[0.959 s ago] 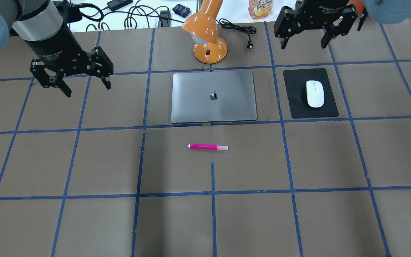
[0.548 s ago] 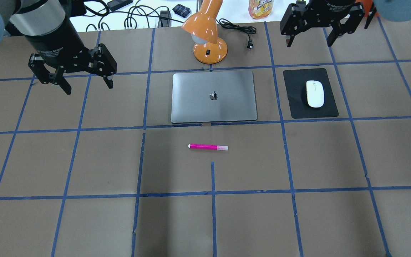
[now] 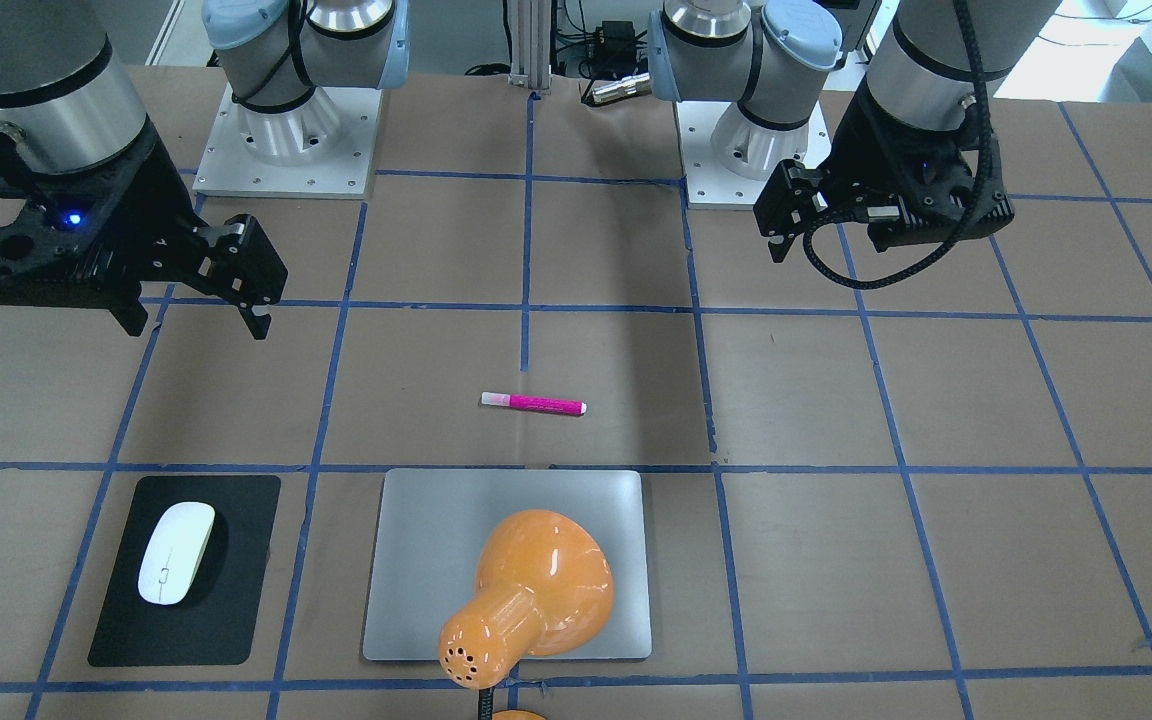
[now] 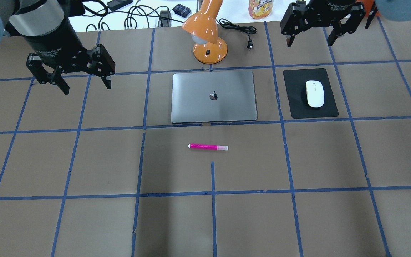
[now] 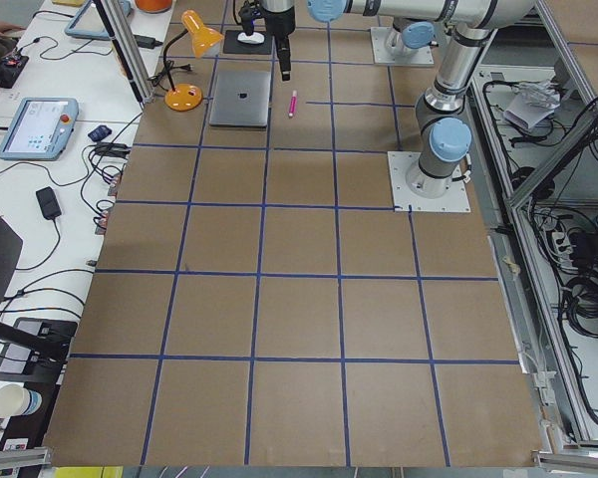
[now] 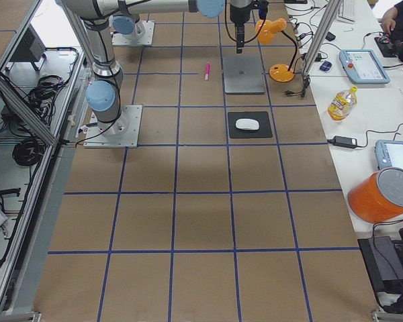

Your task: Place pen and mouse around notebook

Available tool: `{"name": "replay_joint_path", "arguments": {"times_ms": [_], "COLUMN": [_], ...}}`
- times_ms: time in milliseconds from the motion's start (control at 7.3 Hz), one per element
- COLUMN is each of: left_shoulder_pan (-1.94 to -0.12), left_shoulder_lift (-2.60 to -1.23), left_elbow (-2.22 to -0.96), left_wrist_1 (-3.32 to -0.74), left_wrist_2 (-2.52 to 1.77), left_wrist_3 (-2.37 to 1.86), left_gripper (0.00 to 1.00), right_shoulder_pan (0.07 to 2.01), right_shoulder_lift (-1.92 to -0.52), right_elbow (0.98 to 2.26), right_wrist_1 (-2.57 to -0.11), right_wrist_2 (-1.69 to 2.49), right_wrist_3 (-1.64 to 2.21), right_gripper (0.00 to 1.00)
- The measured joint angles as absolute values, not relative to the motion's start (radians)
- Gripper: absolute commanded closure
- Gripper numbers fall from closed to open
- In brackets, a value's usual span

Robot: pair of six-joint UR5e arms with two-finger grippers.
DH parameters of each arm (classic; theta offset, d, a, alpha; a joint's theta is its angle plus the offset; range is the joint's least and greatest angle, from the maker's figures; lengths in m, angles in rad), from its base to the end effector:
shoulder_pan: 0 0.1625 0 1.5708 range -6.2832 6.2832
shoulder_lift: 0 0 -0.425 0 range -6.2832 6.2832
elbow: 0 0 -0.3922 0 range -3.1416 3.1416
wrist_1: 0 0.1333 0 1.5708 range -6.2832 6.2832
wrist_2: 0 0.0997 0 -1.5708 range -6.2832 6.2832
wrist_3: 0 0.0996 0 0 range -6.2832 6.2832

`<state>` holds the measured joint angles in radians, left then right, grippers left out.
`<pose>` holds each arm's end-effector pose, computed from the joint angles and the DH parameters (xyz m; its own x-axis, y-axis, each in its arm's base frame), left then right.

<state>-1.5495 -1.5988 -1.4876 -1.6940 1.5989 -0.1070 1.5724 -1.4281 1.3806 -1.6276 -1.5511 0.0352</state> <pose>-0.1199 -0.4989 0.5029 -0.9914 -0.1258 -0.0351 -0.1279 0.9897 0.0646 0.1362 -0.5615 0.5131 -0.9992 0.0314 -0.0232 0.0336 0.9941 -0.1034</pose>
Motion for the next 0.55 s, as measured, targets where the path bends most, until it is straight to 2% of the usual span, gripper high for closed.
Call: {"name": "replay_joint_path", "arguments": {"times_ms": [548], "left_shoulder_pan": [-1.552], "left_shoulder_lift": [-1.603], "left_elbow": [-1.487], "left_wrist_1": [-1.687], "left_wrist_2": [1.598], "left_wrist_3": [-0.123], "left_gripper": [0.0], "right_shoulder_pan": [1.572], "right_shoulder_lift": [-1.428], "right_elbow": [1.381], "right_wrist_1": [-1.628], "right_wrist_2": [-1.551], "right_wrist_3": [0.035], "right_gripper": [0.0]}}
